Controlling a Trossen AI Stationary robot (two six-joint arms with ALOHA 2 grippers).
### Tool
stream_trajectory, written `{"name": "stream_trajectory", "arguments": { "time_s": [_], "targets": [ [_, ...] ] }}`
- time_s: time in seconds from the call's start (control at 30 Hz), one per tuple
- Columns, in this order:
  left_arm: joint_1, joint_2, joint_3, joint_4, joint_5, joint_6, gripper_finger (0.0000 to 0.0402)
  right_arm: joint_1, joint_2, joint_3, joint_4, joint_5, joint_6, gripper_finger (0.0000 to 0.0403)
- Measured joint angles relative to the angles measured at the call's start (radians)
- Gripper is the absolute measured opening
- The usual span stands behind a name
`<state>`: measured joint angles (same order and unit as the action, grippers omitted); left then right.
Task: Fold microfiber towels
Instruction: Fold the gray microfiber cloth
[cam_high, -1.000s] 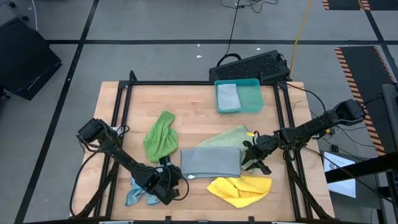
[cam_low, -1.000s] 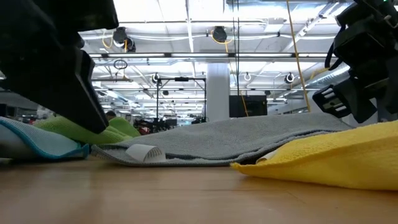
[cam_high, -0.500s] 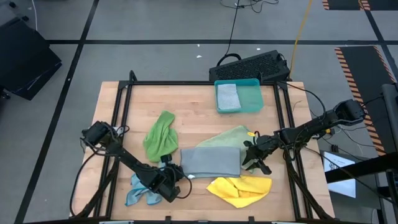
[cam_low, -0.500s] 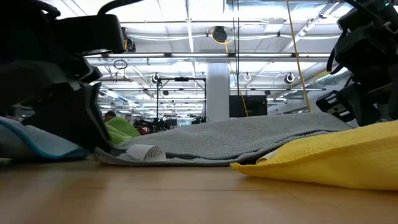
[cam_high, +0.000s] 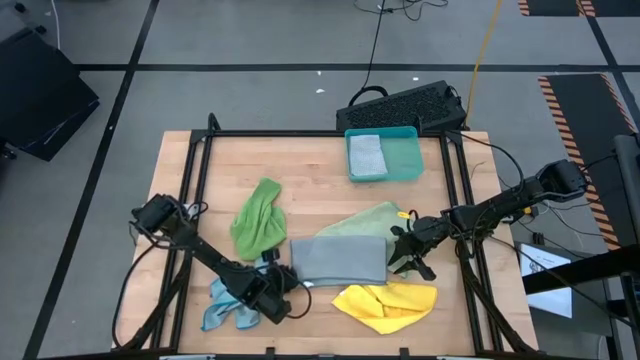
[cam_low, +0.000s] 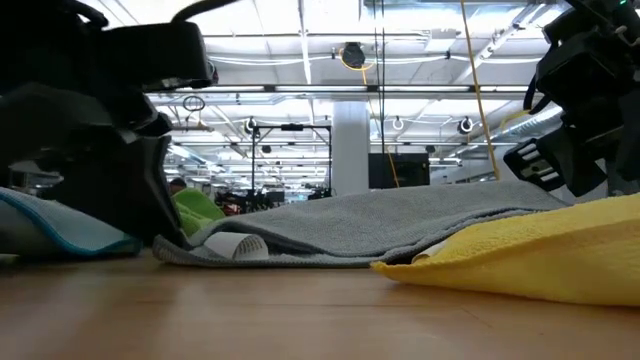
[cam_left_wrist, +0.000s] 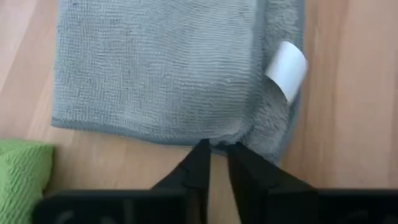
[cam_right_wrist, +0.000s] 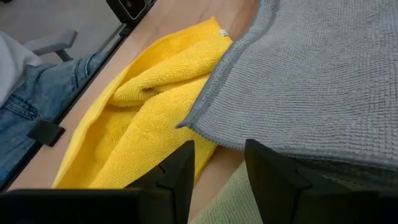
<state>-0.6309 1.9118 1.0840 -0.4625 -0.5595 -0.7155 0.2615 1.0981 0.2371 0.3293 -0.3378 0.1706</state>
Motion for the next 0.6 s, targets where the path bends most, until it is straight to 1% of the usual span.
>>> {"name": "stream_trajectory", "arguments": {
  "time_s": [0.13, 0.2, 0.27, 0.37, 0.5, 0.6],
  "targets": [
    [-0.014, 0.0, 0.0, 0.0, -0.041, 0.007, 0.0118, 0.0, 0.0, 0.0, 0.001, 0.0, 0.0, 0.0132],
    [-0.019, 0.0, 0.0, 0.001, -0.059, 0.007, 0.0129, 0.0, 0.0, 0.0, 0.001, -0.001, 0.0, 0.0132],
    [-0.02, 0.0, 0.0, 0.002, -0.062, 0.009, 0.0129, 0.0, 0.0, 0.0, 0.001, -0.003, 0.0, 0.0132],
    [-0.02, 0.0, 0.0, 0.025, -0.062, 0.028, 0.0108, 0.0, 0.0, 0.0, 0.001, -0.003, 0.0, 0.0132],
    [-0.013, 0.0, 0.0, 0.079, -0.053, 0.088, 0.0062, 0.0, 0.0, 0.0, 0.001, -0.003, -0.001, 0.0132],
    [-0.002, -0.001, 0.0, 0.095, -0.009, 0.108, 0.0026, 0.0, 0.0, 0.0, 0.001, -0.003, -0.001, 0.0132]
  ]
}}
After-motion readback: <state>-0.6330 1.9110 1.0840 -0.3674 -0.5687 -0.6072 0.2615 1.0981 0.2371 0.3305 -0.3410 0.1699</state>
